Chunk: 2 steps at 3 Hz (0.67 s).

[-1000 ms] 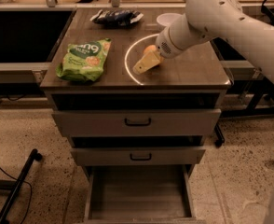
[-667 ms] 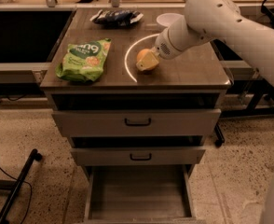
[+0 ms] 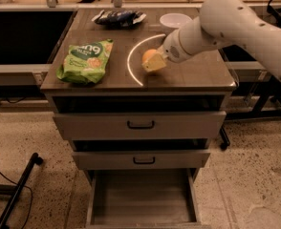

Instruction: Place orange into bottom drawer

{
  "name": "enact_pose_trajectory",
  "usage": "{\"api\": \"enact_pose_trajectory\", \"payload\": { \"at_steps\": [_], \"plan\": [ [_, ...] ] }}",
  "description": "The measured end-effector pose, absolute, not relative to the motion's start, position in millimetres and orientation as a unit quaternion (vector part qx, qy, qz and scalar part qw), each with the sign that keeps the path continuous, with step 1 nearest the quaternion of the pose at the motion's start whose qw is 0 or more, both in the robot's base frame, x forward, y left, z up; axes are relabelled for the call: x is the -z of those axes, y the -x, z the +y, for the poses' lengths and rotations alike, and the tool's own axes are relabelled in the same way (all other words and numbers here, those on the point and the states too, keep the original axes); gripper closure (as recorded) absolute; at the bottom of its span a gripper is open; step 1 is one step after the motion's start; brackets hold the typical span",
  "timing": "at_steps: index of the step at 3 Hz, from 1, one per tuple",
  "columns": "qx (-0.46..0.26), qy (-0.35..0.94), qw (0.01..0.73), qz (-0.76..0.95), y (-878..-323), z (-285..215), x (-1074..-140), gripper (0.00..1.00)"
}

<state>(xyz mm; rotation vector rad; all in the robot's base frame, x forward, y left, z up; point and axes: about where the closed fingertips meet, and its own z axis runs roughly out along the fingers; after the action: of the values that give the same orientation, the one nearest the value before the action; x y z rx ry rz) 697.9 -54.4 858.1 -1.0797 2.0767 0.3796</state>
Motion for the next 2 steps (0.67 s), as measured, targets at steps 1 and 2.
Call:
{"api": "enact_pose_trajectory", "payload": {
  "at_steps": [1, 2],
  "plan": [
    [-0.168, 0.426, 0.401, 0.793, -658.7, -74.9, -877.4, 1.0],
    [-0.178, 0.439, 0.414, 0.777, -613.5, -98.1, -884.8, 1.0]
  ]
}}
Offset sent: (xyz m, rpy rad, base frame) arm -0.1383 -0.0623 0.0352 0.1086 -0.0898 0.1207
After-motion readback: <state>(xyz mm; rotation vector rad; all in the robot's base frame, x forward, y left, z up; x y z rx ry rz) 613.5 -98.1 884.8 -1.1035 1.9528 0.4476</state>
